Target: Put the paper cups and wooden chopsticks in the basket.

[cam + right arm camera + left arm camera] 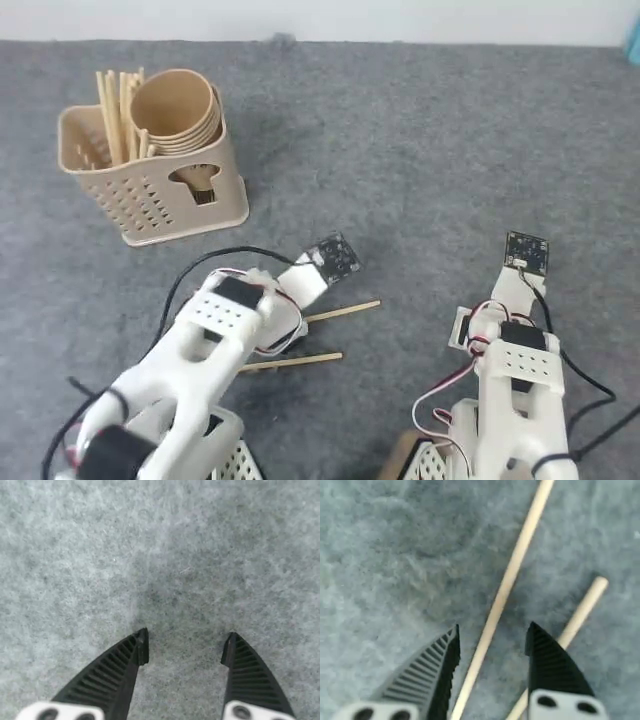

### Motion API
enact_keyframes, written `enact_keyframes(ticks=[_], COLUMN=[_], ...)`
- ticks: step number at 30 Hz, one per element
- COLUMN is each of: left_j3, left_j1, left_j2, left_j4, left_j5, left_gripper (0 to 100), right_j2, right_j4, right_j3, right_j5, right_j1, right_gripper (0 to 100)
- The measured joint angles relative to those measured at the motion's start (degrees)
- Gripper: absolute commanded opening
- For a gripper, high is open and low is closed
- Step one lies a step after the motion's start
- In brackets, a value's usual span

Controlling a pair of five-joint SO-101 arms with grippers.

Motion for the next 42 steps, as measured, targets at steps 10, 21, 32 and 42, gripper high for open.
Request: enact_keyframes(ticks=[10, 21, 32, 42], left_j3=[-8.3, -10.2, -15.7, -25.5], left_j1=[0.1, 1.7, 1.7, -5.4], left_j2=[12.7, 15.2, -10.7, -44.5], left_j4=[0.4, 1.5, 17.3, 19.6], left_j5=[2.4, 2.8, 2.6, 2.5], left_gripper=[14, 1, 1, 1], right_j2=[0.0, 0.0, 0.0, 0.0], right_j4=[0.0, 0.0, 0.0, 0.0], right_j3=[0.0, 0.0, 0.0, 0.0], right_j5=[0.0, 0.0, 0.0, 0.0], right_j1=[0.0, 0.0, 0.0, 0.0], right_gripper=[25.1, 25.1, 25.1, 25.1])
